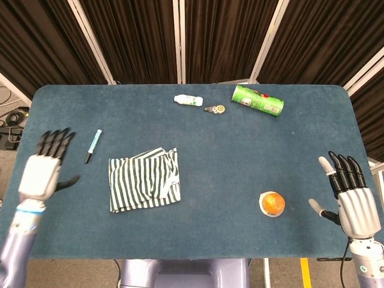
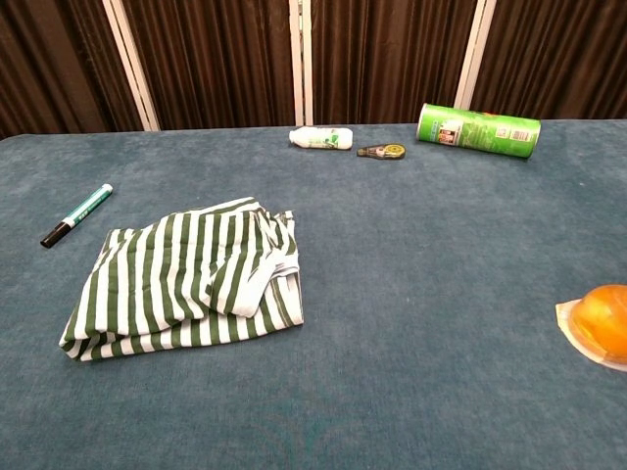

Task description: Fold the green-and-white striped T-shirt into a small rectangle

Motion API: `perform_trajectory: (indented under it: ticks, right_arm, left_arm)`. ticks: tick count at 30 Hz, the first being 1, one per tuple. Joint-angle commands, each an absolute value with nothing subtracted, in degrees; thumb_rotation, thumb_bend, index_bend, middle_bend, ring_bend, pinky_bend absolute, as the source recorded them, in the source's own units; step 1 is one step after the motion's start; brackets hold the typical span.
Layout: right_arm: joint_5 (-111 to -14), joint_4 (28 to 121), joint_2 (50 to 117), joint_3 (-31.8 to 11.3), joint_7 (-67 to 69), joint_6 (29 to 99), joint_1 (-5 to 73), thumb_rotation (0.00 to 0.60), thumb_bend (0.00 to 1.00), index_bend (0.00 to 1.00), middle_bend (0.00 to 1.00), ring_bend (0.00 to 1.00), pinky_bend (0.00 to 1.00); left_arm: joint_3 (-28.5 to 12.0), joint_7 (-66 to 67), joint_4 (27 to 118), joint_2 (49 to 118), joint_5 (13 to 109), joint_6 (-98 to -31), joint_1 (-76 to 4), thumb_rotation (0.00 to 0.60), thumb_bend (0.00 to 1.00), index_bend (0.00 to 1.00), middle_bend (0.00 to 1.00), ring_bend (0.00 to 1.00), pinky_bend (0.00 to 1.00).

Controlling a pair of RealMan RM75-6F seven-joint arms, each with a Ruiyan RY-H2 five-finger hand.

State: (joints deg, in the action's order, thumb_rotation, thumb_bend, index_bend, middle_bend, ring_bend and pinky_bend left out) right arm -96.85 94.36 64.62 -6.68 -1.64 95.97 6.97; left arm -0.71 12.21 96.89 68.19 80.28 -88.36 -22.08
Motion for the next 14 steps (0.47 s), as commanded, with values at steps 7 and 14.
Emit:
perform_trajectory:
  ticks: [7, 14]
  right_arm:
    - [-96.9, 94.6, 63.9, -6.8, -1.5, 96.9, 6.4, 0.6, 0.0, 0.1, 0.0, 0.0, 0.0]
    - [-95.5, 95.3, 63.0, -6.7, -6.5, 96.5, 5.5, 0.6, 0.0, 0.05, 0.0, 0.0, 0.0]
  left_arm:
    - [3.3, 13.7, 99.3, 65.6, 84.0, -94.0, -14.3, 0.6, 0.0, 0.0, 0.0, 0.0, 0.0]
    - [3.6, 14.0, 99.2, 65.4, 85.1, -95.4, -11.6, 0.6, 0.0, 0.0, 0.0, 0.0, 0.0]
